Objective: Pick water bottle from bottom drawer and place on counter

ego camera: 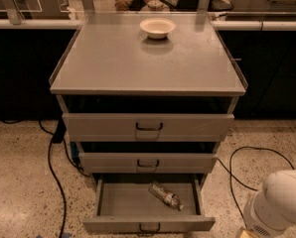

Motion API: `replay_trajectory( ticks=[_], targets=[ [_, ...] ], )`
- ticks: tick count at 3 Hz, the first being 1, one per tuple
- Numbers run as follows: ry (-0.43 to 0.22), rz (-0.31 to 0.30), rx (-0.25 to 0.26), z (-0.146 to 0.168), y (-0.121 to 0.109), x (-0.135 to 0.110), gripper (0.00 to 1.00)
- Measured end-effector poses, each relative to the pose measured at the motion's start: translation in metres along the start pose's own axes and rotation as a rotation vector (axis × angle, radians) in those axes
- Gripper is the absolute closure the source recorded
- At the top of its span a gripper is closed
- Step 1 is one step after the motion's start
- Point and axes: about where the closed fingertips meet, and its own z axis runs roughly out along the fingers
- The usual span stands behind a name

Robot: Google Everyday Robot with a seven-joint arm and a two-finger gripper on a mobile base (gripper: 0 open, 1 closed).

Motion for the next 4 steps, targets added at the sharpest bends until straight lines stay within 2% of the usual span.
replay_trajectory(
  ticks=[1,2,3,4],
  targets=[
    [-0.016,-0.013,0.016,0.028,0.001,-0.01,0.0],
    [-0.023,-0.053,0.031,0.064,0.003,-0.035,0.0],
    [-0.028,-0.027,-0.04,0.104,-0.006,-0.064,0.0],
    [-0.023,-0.038,-0.038,0.112,0.001,-0.066,0.0]
  ],
)
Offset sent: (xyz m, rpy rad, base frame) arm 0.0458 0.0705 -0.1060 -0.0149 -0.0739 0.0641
